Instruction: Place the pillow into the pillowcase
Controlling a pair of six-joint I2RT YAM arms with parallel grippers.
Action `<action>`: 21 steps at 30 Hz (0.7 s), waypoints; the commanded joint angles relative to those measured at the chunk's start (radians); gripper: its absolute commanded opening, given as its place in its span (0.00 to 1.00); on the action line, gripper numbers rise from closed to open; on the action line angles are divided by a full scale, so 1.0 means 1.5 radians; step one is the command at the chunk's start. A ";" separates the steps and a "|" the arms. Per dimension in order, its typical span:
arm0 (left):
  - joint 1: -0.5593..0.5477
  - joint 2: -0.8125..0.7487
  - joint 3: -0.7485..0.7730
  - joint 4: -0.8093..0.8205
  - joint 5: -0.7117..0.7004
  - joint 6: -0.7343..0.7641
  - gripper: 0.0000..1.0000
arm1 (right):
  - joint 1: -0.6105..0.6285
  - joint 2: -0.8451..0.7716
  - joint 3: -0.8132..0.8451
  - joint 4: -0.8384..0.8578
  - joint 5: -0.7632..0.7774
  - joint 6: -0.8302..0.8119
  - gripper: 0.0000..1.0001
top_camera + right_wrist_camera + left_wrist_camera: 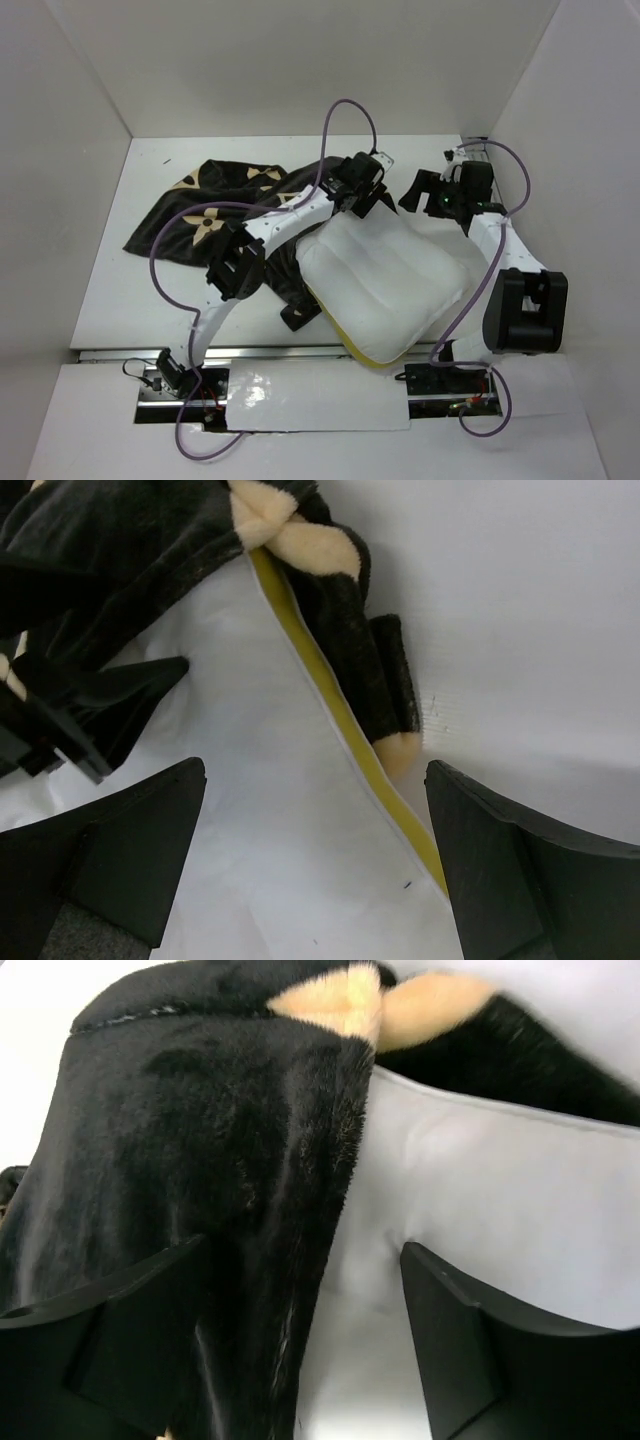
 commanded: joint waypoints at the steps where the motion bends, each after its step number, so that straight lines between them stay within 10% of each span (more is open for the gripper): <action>1: -0.002 0.005 0.039 0.041 -0.061 0.052 0.85 | -0.007 0.020 0.029 0.010 -0.073 -0.038 0.97; 16: 0.026 0.008 -0.011 0.103 -0.067 0.071 0.68 | 0.042 0.085 0.038 -0.002 -0.009 -0.081 0.97; 21: 0.018 0.008 -0.018 0.122 -0.048 0.071 0.03 | 0.087 0.146 0.062 -0.023 -0.030 -0.191 0.97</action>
